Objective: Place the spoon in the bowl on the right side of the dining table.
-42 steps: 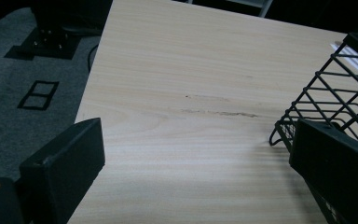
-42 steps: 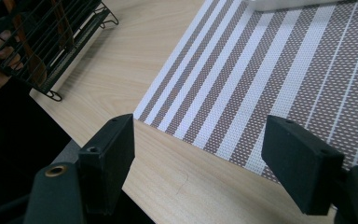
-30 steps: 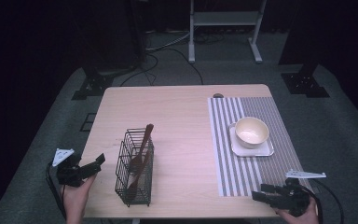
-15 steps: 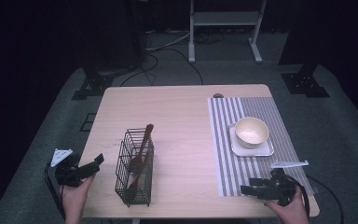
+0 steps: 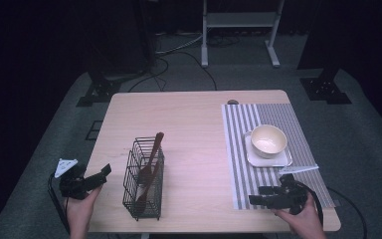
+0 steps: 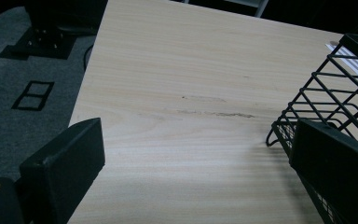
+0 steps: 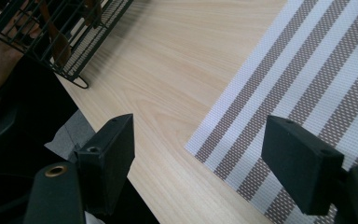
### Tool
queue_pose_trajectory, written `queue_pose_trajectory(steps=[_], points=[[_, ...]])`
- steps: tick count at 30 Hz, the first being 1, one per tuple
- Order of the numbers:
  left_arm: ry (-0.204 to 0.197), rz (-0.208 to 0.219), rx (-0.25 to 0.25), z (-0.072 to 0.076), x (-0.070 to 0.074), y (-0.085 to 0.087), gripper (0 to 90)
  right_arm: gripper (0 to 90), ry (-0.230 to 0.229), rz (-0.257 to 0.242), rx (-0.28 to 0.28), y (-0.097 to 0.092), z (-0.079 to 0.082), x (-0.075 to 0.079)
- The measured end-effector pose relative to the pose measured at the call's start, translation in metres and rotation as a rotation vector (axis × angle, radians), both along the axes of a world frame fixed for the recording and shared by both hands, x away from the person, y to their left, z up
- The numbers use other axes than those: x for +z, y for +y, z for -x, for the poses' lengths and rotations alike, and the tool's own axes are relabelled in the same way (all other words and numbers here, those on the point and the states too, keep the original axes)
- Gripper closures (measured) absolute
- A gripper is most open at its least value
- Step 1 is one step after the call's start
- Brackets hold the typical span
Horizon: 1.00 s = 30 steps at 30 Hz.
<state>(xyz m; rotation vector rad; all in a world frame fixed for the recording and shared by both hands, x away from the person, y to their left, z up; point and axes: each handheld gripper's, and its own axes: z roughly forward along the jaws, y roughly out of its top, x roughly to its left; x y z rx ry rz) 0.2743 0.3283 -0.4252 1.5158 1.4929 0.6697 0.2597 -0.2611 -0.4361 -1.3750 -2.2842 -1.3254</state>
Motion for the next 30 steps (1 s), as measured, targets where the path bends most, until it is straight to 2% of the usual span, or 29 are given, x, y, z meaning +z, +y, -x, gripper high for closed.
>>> queue_pose_trajectory(steps=[20,30], points=[[-0.005,0.004,-0.003,0.001,0.001,0.000,2.4,24.3,-0.010,0.000,0.050,0.019,-0.007,0.024],[-0.005,0.006,-0.004,0.001,0.001,0.000,2.4,24.3,-0.012,0.006,0.061,0.025,-0.008,0.026]])
